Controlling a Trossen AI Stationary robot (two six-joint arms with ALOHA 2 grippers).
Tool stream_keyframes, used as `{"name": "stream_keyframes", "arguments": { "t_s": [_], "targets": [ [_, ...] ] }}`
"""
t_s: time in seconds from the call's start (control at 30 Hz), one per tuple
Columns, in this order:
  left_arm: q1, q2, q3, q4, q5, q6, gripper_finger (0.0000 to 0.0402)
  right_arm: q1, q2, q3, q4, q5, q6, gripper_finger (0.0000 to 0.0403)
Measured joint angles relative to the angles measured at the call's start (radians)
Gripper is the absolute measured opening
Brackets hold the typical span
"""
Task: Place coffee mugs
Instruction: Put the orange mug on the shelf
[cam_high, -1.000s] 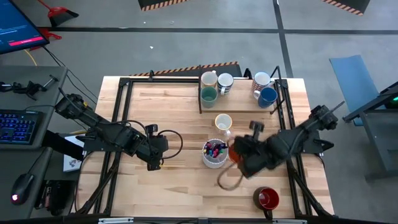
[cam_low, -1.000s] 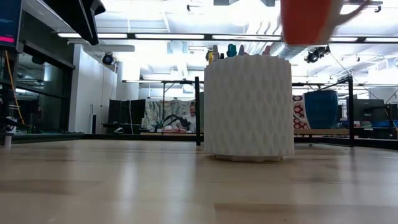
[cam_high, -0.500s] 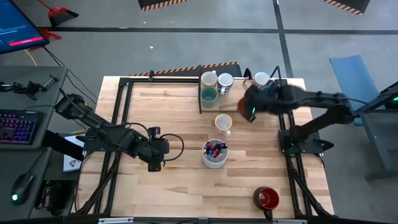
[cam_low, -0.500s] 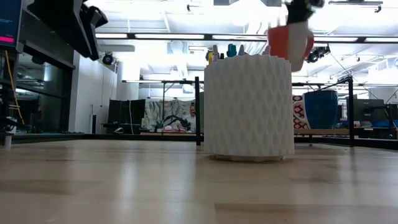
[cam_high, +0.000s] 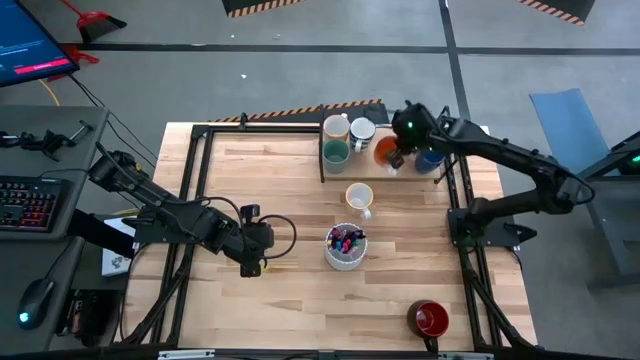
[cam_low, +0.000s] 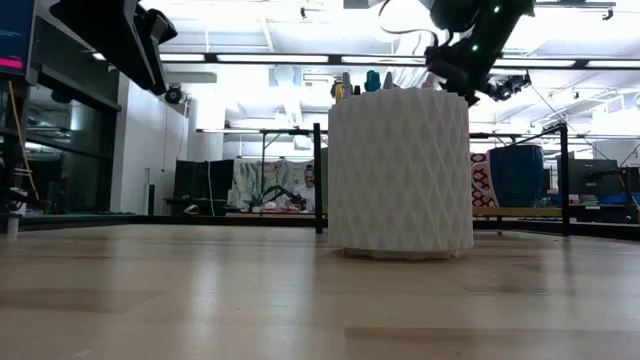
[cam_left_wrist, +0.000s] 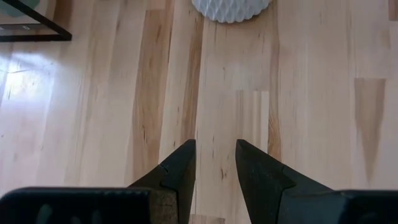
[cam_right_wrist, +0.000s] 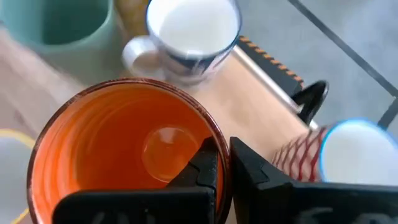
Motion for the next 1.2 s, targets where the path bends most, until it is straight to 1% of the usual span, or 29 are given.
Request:
{"name": "stream_keyframes", "arguments": {
  "t_s": [0.1, 0.23, 0.47, 0.63, 0.83, 1.03, 1.2],
  "targets": [
    [0.000, 0.000, 0.000, 0.000, 0.000, 0.000, 0.0104, -0.064, 0.032, 0.002, 0.062, -0.047, -0.043, 0.0000],
    [0.000, 0.000, 0.000, -0.001, 0.000, 0.001, 0.0104, -0.131, 0.082, 0.002, 0.066, -0.085, -0.076, 0.0000],
    [0.001, 0.000, 0.000, 0.000, 0.000, 0.001, 0.0104, -0.208, 0.177, 0.003, 0.122, -0.119, -0.121, 0.0000],
    [0.001, 0.000, 0.000, 0.000, 0.001, 0.001, 0.0104, -0.239, 0.222, 0.003, 0.156, -0.121, -0.136, 0.0000],
    [0.008, 0.000, 0.000, 0.000, 0.003, 0.001, 0.0104, -0.278, 0.231, 0.003, 0.175, -0.124, -0.142, 0.0000],
    [0.031, 0.000, 0.000, 0.000, 0.005, 0.001, 0.0104, -0.323, 0.231, 0.003, 0.178, -0.201, -0.137, 0.0000],
    [0.043, 0.000, 0.000, 0.000, 0.005, 0.001, 0.0104, -0.344, 0.231, 0.003, 0.185, -0.205, -0.141, 0.0000]
  ]
}}
